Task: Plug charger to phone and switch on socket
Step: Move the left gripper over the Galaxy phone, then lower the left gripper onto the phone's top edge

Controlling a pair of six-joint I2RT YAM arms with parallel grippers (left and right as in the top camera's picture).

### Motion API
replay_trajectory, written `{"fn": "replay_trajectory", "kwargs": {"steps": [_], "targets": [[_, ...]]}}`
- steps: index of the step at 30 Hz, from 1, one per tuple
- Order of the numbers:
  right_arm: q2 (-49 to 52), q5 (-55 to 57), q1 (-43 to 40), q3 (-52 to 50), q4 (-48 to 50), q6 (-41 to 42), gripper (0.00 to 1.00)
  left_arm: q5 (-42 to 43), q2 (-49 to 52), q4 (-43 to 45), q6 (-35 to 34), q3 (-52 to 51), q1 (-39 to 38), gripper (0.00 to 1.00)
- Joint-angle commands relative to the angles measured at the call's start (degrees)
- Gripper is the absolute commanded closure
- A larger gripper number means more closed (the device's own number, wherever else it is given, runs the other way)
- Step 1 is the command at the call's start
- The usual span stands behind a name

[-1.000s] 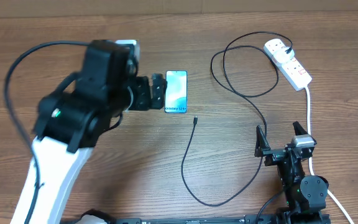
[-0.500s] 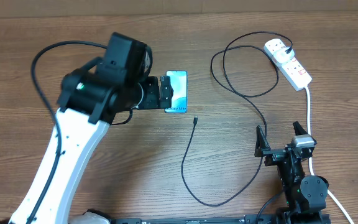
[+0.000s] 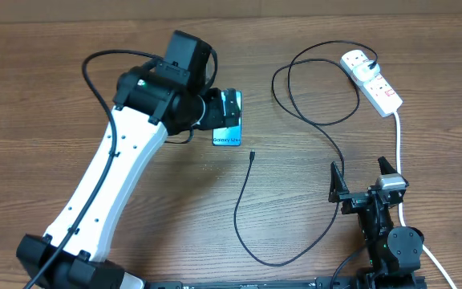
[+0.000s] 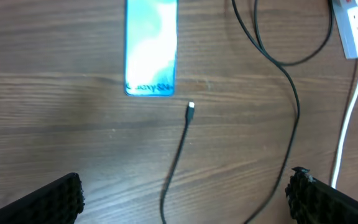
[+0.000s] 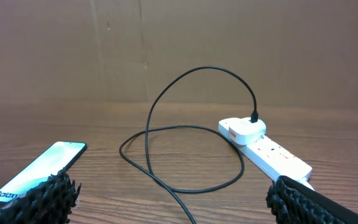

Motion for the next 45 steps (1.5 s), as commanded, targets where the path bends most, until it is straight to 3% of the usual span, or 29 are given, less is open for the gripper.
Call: {"fn": "replay_trajectory", "kwargs": {"steps": [1,9,19,34,45], "targets": [[-0.57,0.11,-0.33,-0.59,0.28,-0.07,0.0,2.43,1.62,-1.7,1.29,2.29,-1.57,0.0],[-0.57,0.13,-0.33,-0.59,0.28,-0.07,0.0,-9.81,11.15,-14.19,1.75,14.95,-2.67,0.0],[-0.57,0.13,-0.33,-0.59,0.28,-0.07,0.0,-6.34,14.73,-8.96,-1.97,14.91,-2.67,0.0],[-0.57,0.11,-0.33,-0.59,0.28,-0.07,0.0,-4.96,15.58,4.13,0.7,14.78,-2.71,0.0],[-0.57,0.13,-0.33,-0.59,0.28,-0.07,0.0,-6.16,27.32,9.62,0.24,14.78,-2.78,0.0]]}}
